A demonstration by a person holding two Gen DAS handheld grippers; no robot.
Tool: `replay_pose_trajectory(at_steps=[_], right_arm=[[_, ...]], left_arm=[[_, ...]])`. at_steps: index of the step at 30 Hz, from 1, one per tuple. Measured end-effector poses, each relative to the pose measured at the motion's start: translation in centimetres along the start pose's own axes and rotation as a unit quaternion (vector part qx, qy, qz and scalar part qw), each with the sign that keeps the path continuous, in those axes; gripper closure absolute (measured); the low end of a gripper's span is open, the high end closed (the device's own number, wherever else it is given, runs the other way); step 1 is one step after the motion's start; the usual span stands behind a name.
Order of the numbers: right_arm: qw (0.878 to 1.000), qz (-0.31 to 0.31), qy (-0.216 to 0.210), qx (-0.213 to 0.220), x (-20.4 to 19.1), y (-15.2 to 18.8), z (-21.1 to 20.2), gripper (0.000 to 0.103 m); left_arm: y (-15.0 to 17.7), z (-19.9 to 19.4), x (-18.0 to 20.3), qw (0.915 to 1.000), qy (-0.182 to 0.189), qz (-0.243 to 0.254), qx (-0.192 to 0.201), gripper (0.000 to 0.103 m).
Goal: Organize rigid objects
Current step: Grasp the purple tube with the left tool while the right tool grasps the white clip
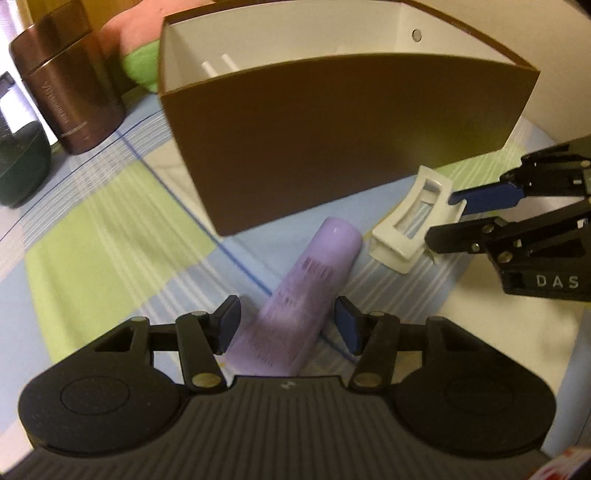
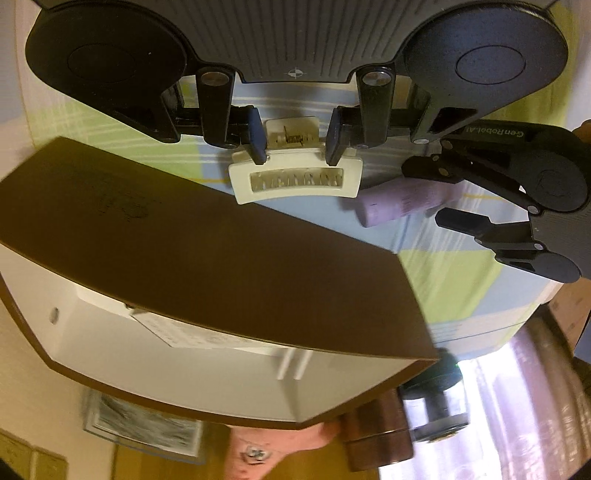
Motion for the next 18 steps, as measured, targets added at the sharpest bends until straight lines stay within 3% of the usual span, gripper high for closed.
replay_pose_trajectory(at_steps=[7, 18], right_arm=[[1.0, 0.012, 0.01, -0.003, 1.4, 0.3, -0.9, 0.072], [1.0, 0.001, -0.008, -0.015, 1.4, 2.3, -2.5, 0.072]], left_arm=[[-0.3, 0.0, 1.0, 0.9998, 0.018, -0.006, 0.005, 0.072], [2.3, -2.1, 5.1, 0.9958, -0.016, -0.084, -0.033, 0.072]])
Point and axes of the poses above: each gripper's, at about its wrist camera, not at the fingertips, and z roughly the way its jaws point, x to its right, y to its underside, the point moved 2 cm from there along z, roughly the way its jaws point, and after that the axes turned 12 degrees about z, right-handed, at the moved point
